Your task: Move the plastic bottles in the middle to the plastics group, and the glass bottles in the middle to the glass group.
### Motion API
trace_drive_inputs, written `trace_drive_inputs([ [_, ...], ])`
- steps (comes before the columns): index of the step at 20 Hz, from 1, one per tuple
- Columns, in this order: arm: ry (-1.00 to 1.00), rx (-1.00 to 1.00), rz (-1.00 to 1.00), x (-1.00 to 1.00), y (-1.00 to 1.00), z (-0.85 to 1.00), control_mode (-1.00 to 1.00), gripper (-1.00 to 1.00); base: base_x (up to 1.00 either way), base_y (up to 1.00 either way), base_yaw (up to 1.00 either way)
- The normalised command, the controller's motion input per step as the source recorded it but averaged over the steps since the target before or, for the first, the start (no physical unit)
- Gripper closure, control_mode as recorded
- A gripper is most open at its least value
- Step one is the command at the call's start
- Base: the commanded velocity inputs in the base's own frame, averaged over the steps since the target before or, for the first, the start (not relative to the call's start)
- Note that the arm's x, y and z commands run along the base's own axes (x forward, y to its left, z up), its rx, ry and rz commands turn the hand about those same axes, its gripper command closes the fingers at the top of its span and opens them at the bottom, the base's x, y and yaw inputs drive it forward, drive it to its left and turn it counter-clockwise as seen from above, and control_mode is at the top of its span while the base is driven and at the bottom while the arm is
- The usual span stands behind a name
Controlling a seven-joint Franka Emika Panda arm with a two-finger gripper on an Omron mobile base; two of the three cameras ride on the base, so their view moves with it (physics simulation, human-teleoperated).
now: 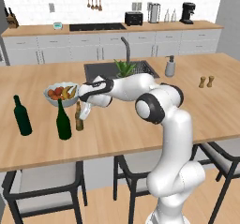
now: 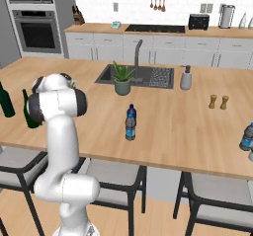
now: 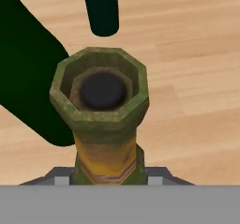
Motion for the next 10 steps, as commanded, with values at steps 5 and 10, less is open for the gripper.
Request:
trace_drive_inputs([
  [5,0.0,-0.04,0.02,0.01,0.25,-0.35,-1.0,1.0,0.0,0.0,0.0],
  [10,0.0,-0.01,0.0,0.0,0.06,-0.07,-1.0,1.0,0.0,0.0,0.0],
])
